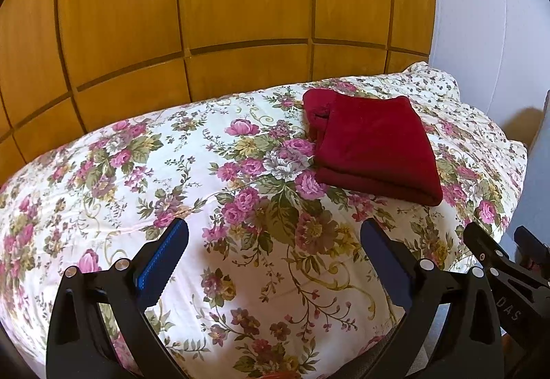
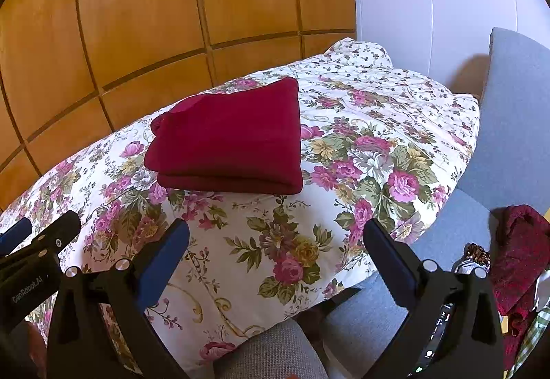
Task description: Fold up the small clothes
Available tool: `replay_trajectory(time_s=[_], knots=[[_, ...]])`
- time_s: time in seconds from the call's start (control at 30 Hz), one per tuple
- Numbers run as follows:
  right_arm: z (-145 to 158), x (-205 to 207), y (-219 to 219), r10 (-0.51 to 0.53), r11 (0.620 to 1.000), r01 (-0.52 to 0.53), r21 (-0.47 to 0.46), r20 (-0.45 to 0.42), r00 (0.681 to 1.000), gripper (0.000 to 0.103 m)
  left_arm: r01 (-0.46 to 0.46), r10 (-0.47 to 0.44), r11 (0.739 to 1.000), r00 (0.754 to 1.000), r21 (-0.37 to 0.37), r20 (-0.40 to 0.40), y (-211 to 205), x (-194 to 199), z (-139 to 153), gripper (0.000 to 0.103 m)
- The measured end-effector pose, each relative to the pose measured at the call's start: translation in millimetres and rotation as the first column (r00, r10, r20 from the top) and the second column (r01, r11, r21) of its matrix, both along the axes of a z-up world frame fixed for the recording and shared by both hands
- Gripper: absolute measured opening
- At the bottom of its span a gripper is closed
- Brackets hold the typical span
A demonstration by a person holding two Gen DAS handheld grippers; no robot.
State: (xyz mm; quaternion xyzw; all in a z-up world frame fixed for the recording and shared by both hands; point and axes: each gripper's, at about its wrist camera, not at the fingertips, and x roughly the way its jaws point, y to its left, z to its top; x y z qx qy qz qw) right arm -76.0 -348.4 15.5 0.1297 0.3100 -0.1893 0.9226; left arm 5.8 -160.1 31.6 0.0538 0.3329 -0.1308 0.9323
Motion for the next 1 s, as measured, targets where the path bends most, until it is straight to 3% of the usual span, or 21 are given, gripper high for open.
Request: replay_trajectory(time_s=[0.63,1.0], knots=[[-2.4,2.1,0.5,0.009,1.0,-0.009,0.003,-0.007,1.0,0.101,0.009,-0.009,1.0,1.0,0.001,-0.013,-3.6,1.3,-1.8,0.099],[-2.4,2.2,0.1,0.012,1.0,-0.012,0.004,-0.008,1.0,0.101,0.031,-0.031,0.999,0.999,-0.039,-0.015,-2.3,-2.5,2.2,0.099]])
